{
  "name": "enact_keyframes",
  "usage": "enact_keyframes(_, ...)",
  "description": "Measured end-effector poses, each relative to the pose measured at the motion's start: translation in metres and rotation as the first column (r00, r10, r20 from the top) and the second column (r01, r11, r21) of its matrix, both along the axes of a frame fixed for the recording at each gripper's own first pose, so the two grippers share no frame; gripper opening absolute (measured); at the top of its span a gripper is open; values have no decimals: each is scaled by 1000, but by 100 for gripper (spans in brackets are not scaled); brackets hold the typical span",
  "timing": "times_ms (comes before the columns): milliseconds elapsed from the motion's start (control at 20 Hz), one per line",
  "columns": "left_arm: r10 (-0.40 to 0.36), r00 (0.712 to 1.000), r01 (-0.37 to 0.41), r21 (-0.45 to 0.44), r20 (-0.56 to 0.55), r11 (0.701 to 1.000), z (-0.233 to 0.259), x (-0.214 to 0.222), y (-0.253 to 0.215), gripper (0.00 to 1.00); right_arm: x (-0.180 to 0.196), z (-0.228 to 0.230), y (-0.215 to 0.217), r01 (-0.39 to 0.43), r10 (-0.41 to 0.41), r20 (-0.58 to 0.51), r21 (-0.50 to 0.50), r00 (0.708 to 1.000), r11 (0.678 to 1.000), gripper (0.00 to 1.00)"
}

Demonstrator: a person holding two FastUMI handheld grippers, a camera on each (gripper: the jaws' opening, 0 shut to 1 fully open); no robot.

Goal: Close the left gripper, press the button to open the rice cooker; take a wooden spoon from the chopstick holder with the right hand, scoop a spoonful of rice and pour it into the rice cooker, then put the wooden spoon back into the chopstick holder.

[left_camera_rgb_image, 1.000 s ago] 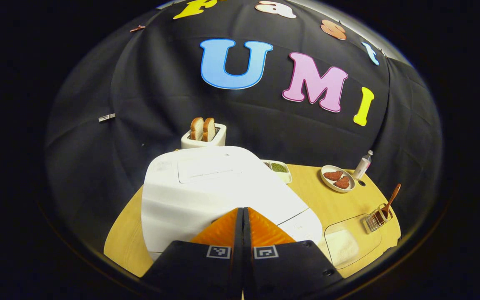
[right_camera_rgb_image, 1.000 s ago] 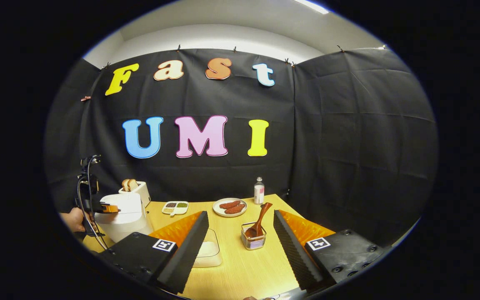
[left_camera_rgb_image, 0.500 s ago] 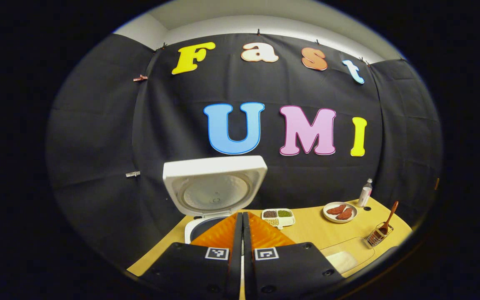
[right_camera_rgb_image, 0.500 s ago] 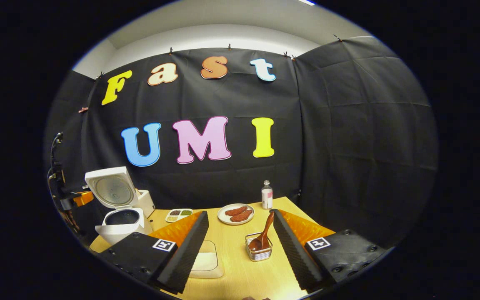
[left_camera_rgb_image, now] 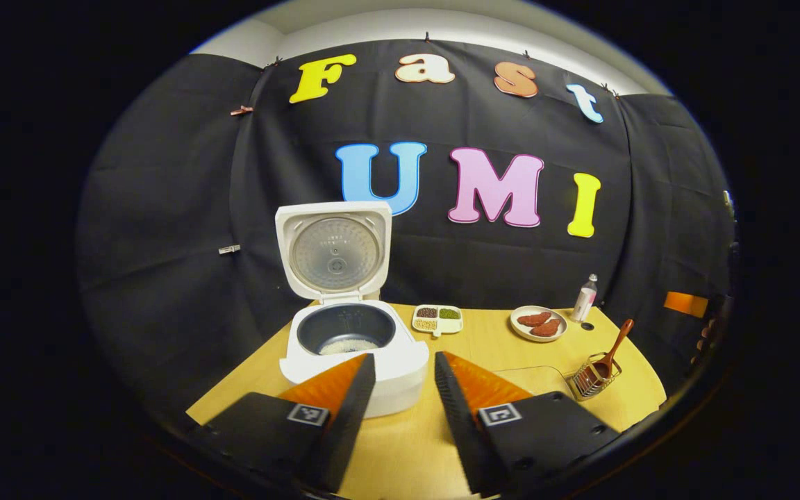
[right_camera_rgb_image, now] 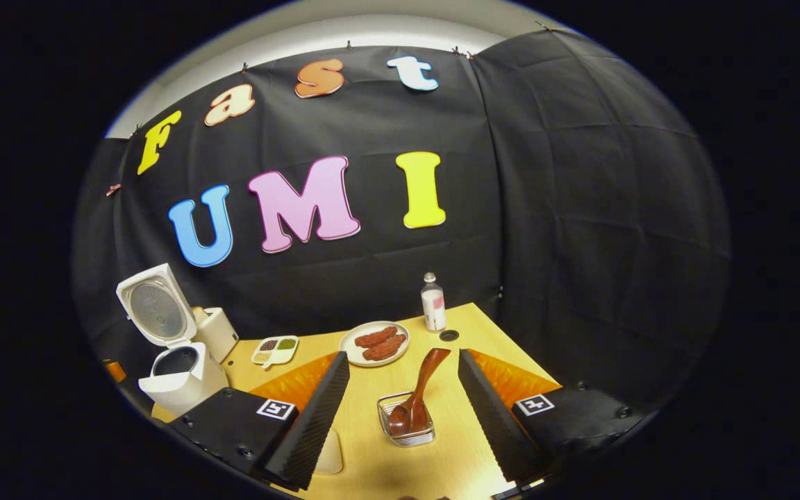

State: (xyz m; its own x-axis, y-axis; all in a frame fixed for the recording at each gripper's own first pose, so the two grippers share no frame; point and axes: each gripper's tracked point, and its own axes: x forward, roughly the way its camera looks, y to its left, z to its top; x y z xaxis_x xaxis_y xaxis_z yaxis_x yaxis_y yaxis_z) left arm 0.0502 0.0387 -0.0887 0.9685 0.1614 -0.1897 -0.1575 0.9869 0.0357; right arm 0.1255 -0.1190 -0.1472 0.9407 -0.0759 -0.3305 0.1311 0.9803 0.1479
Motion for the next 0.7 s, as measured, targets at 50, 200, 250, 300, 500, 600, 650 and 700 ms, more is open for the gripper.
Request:
enact_keyframes(50,4,1000,-4,-1,-12,1000,-4,-3,-5,80,8,-12,-6,-5,5,-26,0,1000,1000,98)
enact_keyframes(200,49,998,-49,-1,-42,999,-15,-13,-16,97,33,-45,-18,-29,30,-88,15,996,999,98)
enact_keyframes(250,68,996,-68,-1,-49,998,-18,-16,-19,97,41,-57,-20,-39,42,-109,30,993,999,98)
enact_keyframes(300,82,995,-83,-7,-61,997,-23,-19,-24,97,49,-69,-21,-50,56,-132,46,990,998,99)
enact_keyframes(500,131,983,-133,-8,-126,991,-46,-28,-41,97,76,-119,-22,-68,94,-214,126,972,990,99)
enact_keyframes(600,142,979,-144,0,-144,990,-50,-30,-51,97,89,-143,-22,-73,113,-249,162,962,984,99)
enact_keyframes(650,143,977,-145,-1,-155,989,-53,-31,-56,97,93,-153,-23,-69,116,-271,176,955,982,99)
enact_keyframes(700,144,976,-146,-3,-164,989,-56,-32,-60,98,97,-163,-22,-63,120,-290,196,949,978,99)
